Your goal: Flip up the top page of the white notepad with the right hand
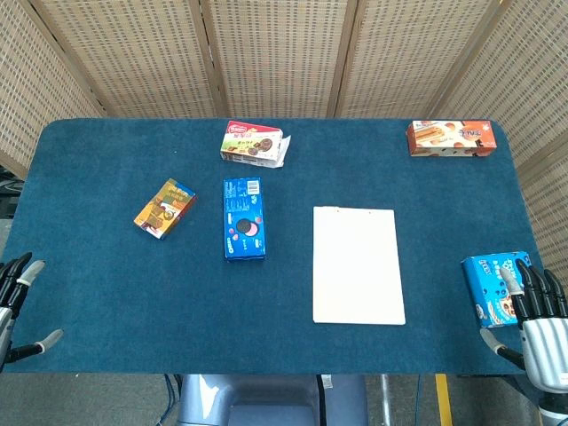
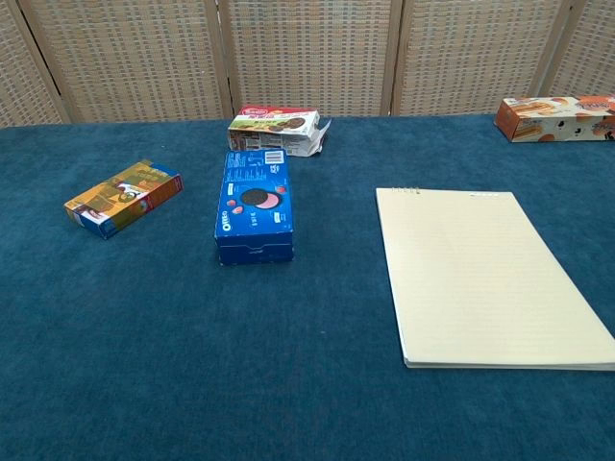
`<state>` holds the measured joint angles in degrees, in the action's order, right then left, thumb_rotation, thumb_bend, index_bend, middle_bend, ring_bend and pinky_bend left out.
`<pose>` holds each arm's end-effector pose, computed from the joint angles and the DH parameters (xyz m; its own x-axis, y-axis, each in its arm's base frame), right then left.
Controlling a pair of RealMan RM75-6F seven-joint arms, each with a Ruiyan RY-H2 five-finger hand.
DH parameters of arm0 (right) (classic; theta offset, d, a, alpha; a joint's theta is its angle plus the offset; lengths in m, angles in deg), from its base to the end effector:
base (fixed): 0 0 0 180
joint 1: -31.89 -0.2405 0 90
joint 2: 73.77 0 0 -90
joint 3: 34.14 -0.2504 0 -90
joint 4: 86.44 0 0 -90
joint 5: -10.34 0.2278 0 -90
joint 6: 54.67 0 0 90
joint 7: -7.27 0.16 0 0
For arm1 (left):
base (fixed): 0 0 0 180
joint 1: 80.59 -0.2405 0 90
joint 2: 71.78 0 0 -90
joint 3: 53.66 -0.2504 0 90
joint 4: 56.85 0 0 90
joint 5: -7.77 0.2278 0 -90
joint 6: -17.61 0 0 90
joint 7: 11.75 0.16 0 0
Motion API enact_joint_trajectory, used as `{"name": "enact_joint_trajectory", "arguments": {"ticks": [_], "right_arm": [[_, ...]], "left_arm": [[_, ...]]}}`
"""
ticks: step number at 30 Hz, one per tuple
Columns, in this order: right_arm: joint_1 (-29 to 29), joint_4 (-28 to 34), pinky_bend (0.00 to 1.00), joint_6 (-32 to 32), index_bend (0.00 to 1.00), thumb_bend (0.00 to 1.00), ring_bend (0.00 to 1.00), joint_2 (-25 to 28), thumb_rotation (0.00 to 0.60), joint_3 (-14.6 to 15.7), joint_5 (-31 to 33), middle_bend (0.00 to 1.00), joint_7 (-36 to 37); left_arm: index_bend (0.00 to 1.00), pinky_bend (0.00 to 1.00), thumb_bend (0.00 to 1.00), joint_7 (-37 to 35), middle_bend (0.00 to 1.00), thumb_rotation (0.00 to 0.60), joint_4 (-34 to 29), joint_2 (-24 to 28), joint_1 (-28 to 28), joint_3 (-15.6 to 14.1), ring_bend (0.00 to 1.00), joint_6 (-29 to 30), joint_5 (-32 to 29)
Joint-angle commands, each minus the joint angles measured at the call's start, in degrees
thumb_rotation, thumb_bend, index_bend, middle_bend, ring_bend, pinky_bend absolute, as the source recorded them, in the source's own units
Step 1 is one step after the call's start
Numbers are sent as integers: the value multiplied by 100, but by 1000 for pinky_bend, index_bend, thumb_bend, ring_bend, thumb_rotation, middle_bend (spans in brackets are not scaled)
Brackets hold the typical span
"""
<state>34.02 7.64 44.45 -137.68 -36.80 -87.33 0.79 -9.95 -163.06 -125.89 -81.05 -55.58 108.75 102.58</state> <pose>-0.2839 -0.1553 0.1618 0.4557 0.1999 0.8674 -0.8747 -0.0804 0.4780 -0.2701 0.1501 0.1670 0.3645 0.0129 0.9311 0.9294 -0.0674 -0.3629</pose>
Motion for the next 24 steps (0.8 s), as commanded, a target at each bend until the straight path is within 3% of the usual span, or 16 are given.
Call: {"name": "enact_joint_trajectory", "arguments": {"ticks": [1,9,14,16,20,24], "right_arm": [[-2,2,0,-15,0,0,0,4,600,13,-16,0,-1],[-57,50,0,-154,7,0,0,2,600,61,-72,0,-23],[-519,-248,0,-804,20,4,0,-75,600,198,-515,0,78],[-727,-342,0,-1100,23,34,0,-137,600,246,-653,0,151],[-1146,-462,0,-1721,38,185,0,-325,600,294,-829,0,130],[-1435,-511,0,-2288,43,227,0,-534,600,271,-802,0,-279]], "left_arm": [[0,0,0,-36,0,600,15,8,-7,0,0,12,6],[0,0,0,-55,0,600,14,12,-11,20,0,24,-28],[0,0,0,47,0,600,-14,-19,15,48,0,-31,-94],[0,0,0,118,0,600,-31,-41,42,58,0,-102,-145],[0,0,0,239,0,600,-82,-66,95,99,0,-234,-305],[0,0,0,294,0,600,-119,-72,116,134,0,-272,-395]]}}
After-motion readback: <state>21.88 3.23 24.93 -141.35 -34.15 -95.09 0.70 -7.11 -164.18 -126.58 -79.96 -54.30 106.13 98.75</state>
